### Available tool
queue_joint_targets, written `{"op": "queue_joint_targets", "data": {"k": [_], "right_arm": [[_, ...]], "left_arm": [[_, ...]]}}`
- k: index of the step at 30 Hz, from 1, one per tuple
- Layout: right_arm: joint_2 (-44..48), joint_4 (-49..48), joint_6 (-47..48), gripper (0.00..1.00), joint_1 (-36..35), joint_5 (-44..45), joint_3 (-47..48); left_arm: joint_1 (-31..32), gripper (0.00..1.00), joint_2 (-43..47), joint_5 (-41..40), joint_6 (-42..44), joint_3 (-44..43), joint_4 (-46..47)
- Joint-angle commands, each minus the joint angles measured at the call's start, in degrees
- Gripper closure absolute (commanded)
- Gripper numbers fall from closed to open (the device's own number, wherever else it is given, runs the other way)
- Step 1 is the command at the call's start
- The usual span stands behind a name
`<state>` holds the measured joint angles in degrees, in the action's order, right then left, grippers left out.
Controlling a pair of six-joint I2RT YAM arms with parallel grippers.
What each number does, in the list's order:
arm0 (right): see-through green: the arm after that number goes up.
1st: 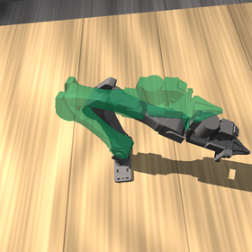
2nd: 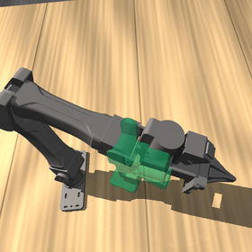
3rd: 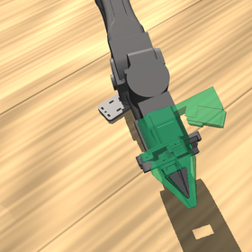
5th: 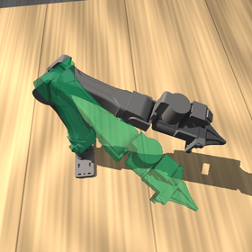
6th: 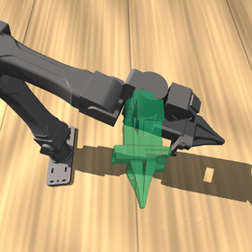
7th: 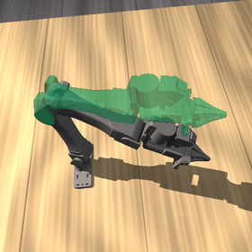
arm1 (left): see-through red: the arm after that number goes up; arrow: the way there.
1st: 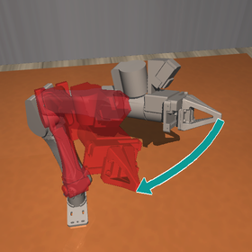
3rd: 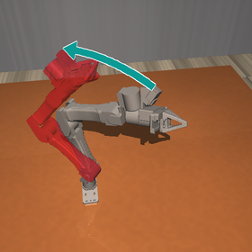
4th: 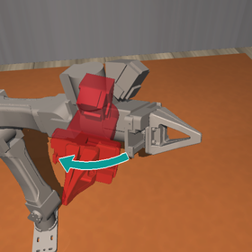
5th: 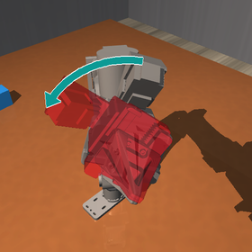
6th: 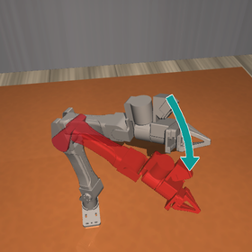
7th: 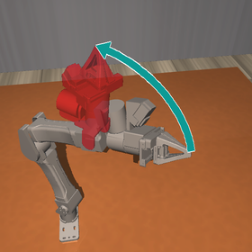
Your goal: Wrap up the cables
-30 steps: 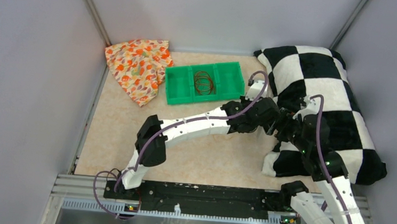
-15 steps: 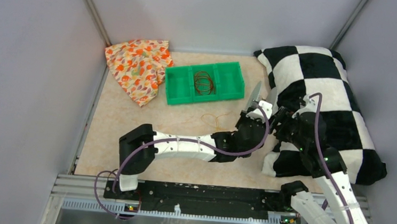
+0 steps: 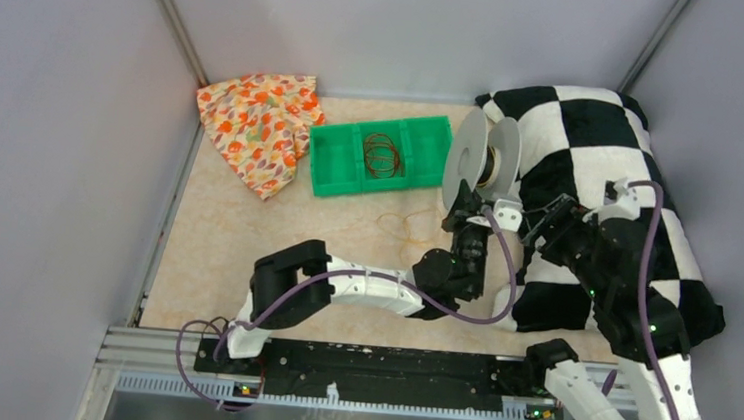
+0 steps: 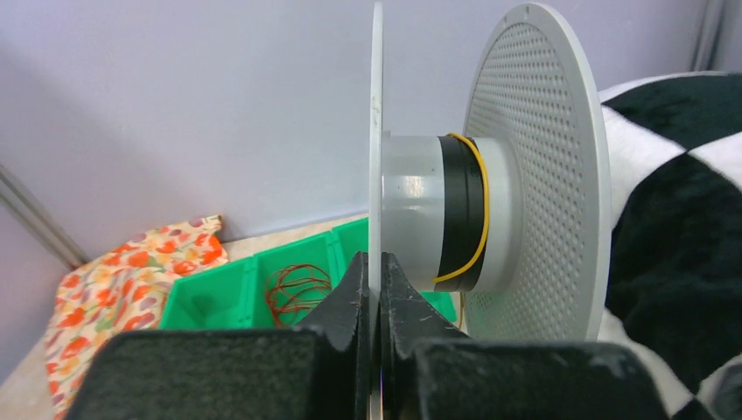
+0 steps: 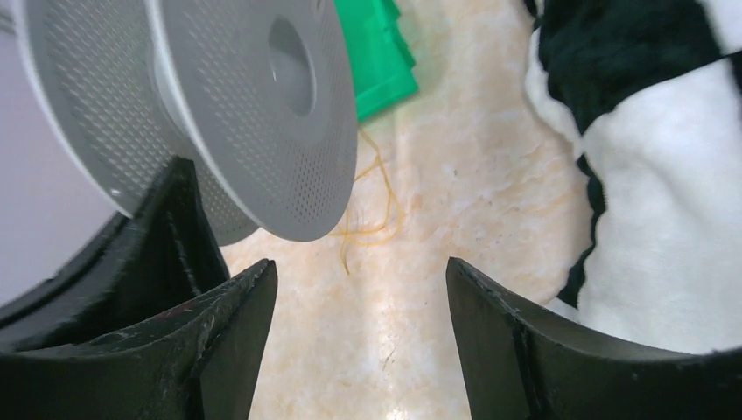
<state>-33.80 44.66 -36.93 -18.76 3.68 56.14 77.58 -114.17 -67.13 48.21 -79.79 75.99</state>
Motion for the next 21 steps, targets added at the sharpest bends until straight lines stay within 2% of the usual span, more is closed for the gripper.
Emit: {"op": "queue_joint_targets", "data": {"k": [1, 11, 18, 19, 21], "right_arm": [[2.4, 4.0, 0.1, 0.28, -0.5, 9.2, 6.0], [-0.5, 6.0, 2.8, 0.23, -0.5, 15.4, 9.5], [-2.8, 7.4, 3.9, 0.21, -0.5, 18.7, 10.7], [-3.0, 7.9, 4.2, 0.2, -0.5, 19.2, 10.9], [-3.1, 8.7, 4.7, 0.2, -0.5, 20.1, 11.1]], "left_arm": [[0.2, 1.0, -1.1, 1.0, 13.4, -2.8, 20.1], [0.5, 1.0, 5.7, 2.1, -1.7, 8.5, 6.6], [1.4, 1.0, 11.7, 6.0, -29.5, 14.5, -16.5], [1.6, 1.0, 11.9, 6.1, -31.8, 14.6, -19.1], [2.1, 1.0, 11.7, 6.7, -33.3, 16.1, -18.3]]}}
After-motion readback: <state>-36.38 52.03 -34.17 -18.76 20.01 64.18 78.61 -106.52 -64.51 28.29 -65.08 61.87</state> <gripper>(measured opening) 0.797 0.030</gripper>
